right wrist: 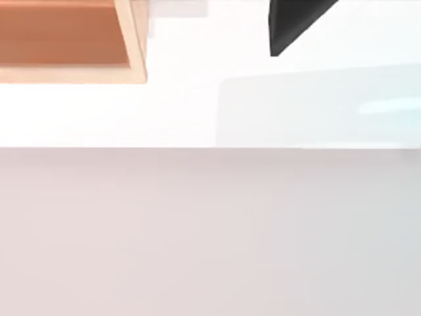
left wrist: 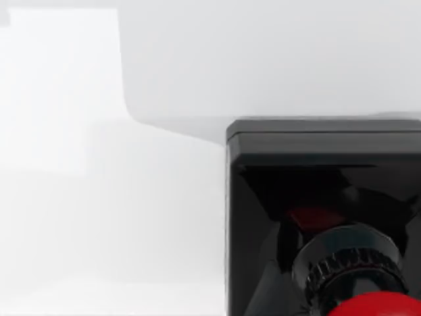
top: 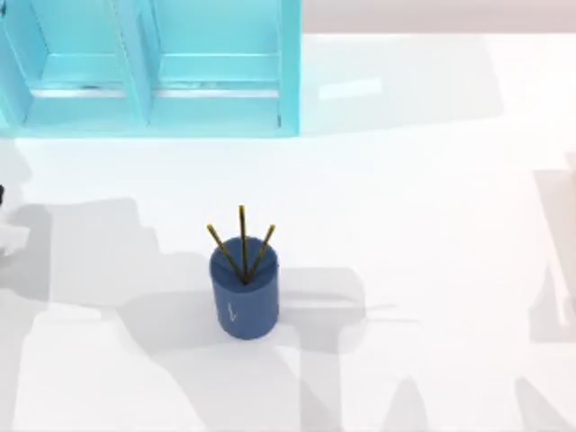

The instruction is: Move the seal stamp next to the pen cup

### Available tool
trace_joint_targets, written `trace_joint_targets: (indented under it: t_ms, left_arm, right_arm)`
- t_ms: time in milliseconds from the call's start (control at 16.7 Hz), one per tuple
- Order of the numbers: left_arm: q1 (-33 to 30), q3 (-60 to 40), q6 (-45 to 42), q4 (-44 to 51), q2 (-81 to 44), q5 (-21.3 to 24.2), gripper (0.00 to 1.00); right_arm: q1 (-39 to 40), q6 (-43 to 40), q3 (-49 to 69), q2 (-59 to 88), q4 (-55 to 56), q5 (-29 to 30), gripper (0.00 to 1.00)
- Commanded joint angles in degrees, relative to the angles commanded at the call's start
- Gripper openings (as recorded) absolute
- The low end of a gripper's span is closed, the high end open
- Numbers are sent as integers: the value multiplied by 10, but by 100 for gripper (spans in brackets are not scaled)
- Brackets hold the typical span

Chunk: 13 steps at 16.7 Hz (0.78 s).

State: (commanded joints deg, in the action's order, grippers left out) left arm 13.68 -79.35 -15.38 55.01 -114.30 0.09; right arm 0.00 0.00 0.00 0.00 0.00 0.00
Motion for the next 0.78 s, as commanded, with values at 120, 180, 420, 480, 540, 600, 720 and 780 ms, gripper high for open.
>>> trace_joint_targets:
  t_ms: [120, 180, 420, 480, 540, 600, 720, 780]
  left_arm:
    - [-18, -20, 17, 21, 3, 0, 0]
    - [-34, -38, 32, 40, 6, 0, 0]
    - [-123, -138, 120, 173, 25, 0, 0]
    - [-148, -163, 145, 209, 32, 0, 0]
    - [-170, -186, 169, 238, 39, 0, 0]
    - [-190, -206, 190, 262, 46, 0, 0]
    - [-217, -233, 217, 292, 57, 0, 0]
    - [-222, -238, 223, 297, 59, 0, 0]
  right_arm:
    - [0, 0, 0, 0, 0, 0, 100]
    - [0, 0, 0, 0, 0, 0, 100]
    - [0, 0, 0, 0, 0, 0, 100]
    - [0, 0, 0, 0, 0, 0, 100]
    - [0, 0, 0, 0, 0, 0, 100]
    - [0, 0, 0, 0, 0, 0, 100]
    - [0, 0, 0, 0, 0, 0, 100]
    - [0, 0, 0, 0, 0, 0, 100]
